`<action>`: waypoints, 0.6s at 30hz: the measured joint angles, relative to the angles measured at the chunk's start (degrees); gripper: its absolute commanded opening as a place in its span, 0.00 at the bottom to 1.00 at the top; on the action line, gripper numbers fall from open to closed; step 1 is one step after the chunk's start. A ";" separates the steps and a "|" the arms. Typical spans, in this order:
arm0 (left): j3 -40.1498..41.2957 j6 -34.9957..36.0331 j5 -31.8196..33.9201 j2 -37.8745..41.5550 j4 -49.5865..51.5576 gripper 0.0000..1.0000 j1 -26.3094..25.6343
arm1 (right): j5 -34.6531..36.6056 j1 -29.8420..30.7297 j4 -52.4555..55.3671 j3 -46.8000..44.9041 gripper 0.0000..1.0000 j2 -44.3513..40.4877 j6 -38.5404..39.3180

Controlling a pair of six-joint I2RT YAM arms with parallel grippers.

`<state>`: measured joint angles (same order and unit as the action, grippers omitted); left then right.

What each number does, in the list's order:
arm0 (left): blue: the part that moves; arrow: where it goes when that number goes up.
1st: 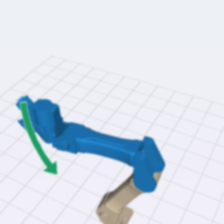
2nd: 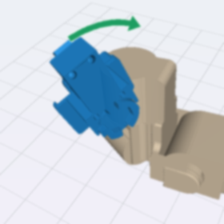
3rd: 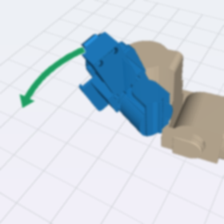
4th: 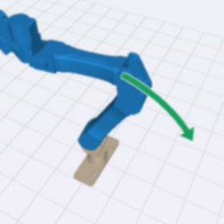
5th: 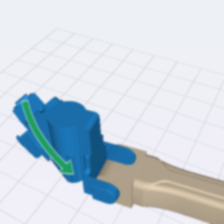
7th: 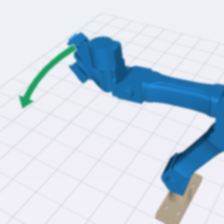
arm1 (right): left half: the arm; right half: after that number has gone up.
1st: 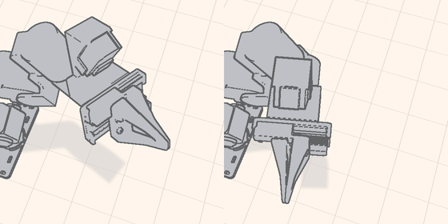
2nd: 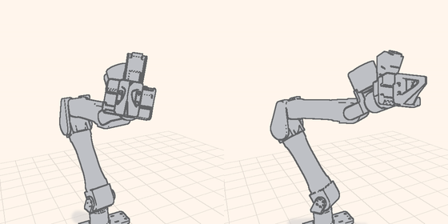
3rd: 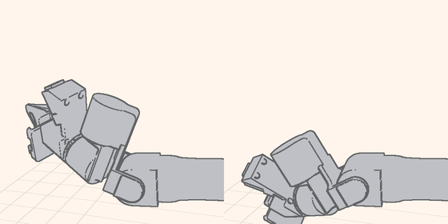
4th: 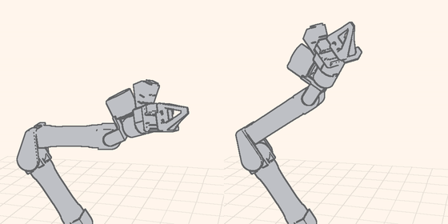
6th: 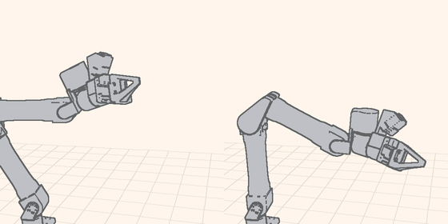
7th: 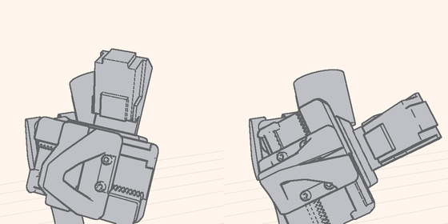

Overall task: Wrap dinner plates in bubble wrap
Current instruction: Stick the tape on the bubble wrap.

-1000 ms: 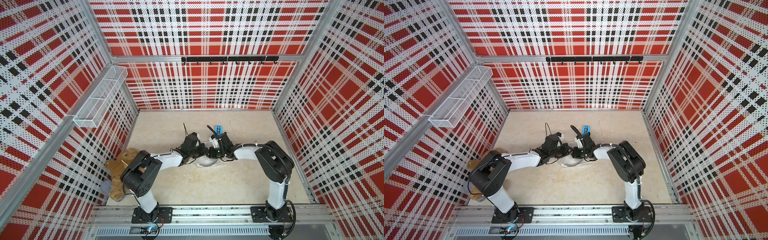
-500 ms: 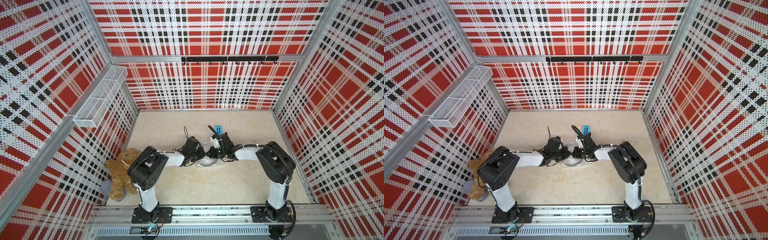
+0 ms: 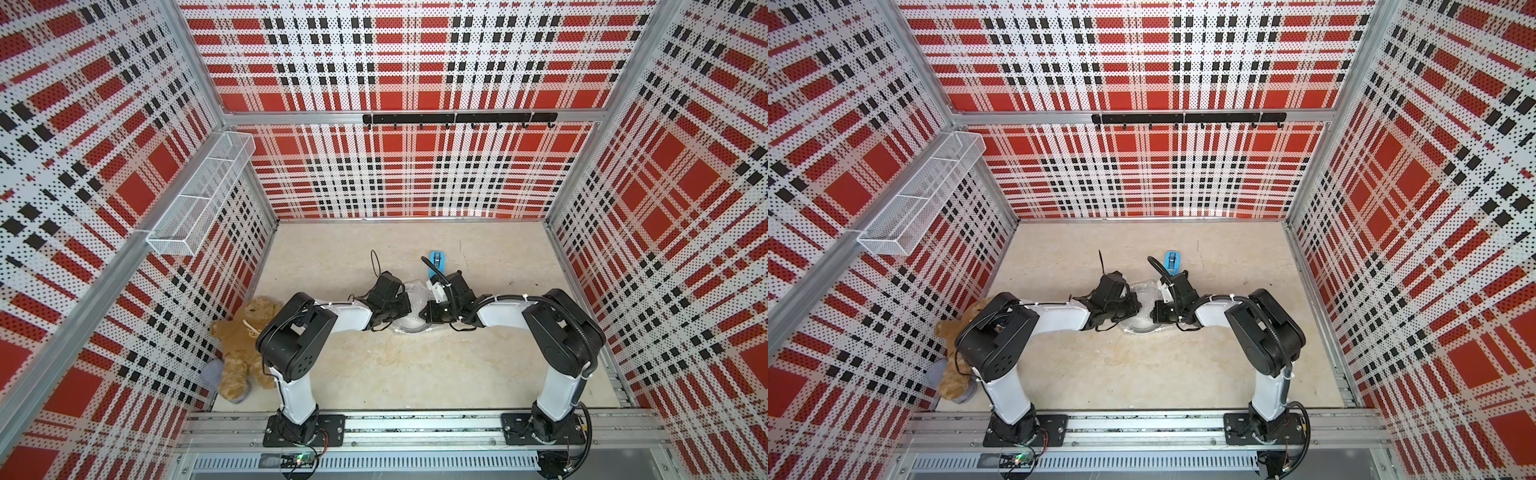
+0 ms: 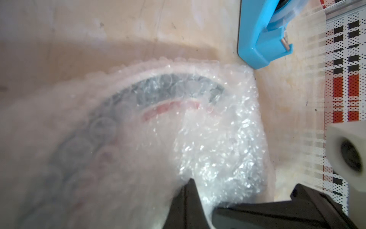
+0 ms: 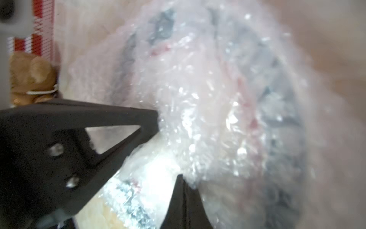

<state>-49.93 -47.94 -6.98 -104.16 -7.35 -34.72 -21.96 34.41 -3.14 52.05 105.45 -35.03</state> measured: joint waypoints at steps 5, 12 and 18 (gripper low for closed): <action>-0.55 0.28 0.24 -0.28 0.39 0.00 -0.20 | 0.11 -0.07 1.97 0.17 0.00 -1.25 1.42; -0.94 0.26 0.61 -0.37 0.94 0.00 -0.37 | 0.15 0.94 2.62 -2.54 0.00 -3.43 2.01; -0.94 0.24 1.42 -0.37 0.96 0.00 -0.66 | 1.01 1.73 2.49 -1.70 0.00 -2.93 3.72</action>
<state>-50.87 -47.70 -5.56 -104.53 -6.39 -35.38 -20.95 36.14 -0.64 50.35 102.52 -31.31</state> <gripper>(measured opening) 0.045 0.041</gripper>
